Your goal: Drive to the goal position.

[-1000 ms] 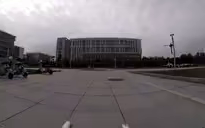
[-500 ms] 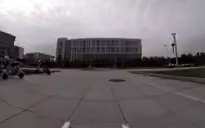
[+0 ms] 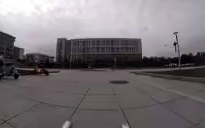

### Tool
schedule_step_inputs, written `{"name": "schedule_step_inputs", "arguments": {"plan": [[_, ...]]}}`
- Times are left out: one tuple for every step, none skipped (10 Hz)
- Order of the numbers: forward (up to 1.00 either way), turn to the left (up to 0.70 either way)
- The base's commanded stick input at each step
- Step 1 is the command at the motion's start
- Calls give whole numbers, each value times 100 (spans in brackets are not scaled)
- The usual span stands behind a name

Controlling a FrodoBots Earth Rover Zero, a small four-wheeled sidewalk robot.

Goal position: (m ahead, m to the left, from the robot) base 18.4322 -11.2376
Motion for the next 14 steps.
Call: {"name": "schedule_step_inputs", "arguments": {"plan": [[70, 0], [70, 0], [70, 0], [70, 0], [70, 0], [70, 0], [70, 0], [70, 0], [70, 0], [70, -18], [70, -14], [70, 0], [70, 0], [70, 0]]}}
